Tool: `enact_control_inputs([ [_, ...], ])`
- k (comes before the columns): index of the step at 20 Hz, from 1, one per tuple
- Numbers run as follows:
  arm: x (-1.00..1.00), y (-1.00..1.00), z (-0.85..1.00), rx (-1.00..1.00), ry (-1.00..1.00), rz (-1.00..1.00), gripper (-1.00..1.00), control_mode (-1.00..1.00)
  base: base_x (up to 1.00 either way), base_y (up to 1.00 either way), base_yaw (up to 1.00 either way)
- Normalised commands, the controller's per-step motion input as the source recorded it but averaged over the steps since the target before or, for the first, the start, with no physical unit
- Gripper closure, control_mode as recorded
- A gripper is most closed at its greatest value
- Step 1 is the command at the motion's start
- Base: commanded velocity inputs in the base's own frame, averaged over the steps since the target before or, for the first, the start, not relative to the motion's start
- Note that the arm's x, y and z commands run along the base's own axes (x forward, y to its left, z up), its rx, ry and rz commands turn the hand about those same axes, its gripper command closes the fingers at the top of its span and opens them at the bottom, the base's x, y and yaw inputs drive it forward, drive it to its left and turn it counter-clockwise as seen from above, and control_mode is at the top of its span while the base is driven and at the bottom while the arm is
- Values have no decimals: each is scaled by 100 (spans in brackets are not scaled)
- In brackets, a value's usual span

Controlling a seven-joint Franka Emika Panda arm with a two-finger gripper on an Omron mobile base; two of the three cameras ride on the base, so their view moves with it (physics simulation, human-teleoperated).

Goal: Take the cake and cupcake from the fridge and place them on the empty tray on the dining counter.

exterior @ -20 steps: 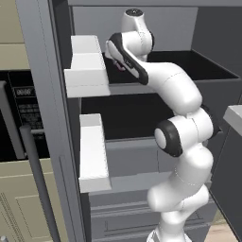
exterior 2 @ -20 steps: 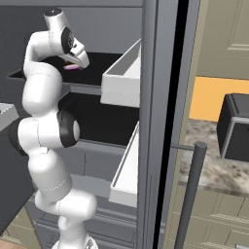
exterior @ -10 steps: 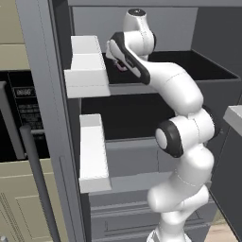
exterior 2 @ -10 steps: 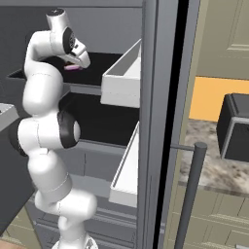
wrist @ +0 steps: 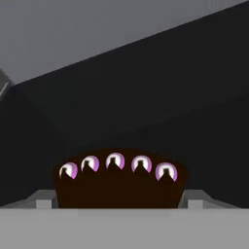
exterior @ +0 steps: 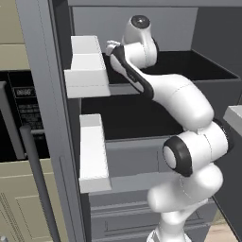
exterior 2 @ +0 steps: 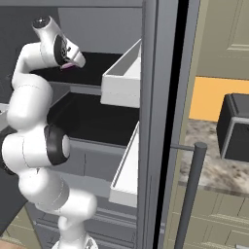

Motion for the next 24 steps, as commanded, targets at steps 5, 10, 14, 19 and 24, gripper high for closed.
enact_control_inputs([
  [5,-24,0,-30,0,-37,4,100,-100,0,0,0],
  [10,-47,-19,88,12,-3,0,100,-100,0,0,0],
  [14,-87,-36,100,12,12,0,100,-100,0,0,0],
  [19,-100,-31,37,0,5,-1,100,-100,0,0,0],
  [24,-100,-45,-55,-6,-24,0,100,-100,0,0,0],
])
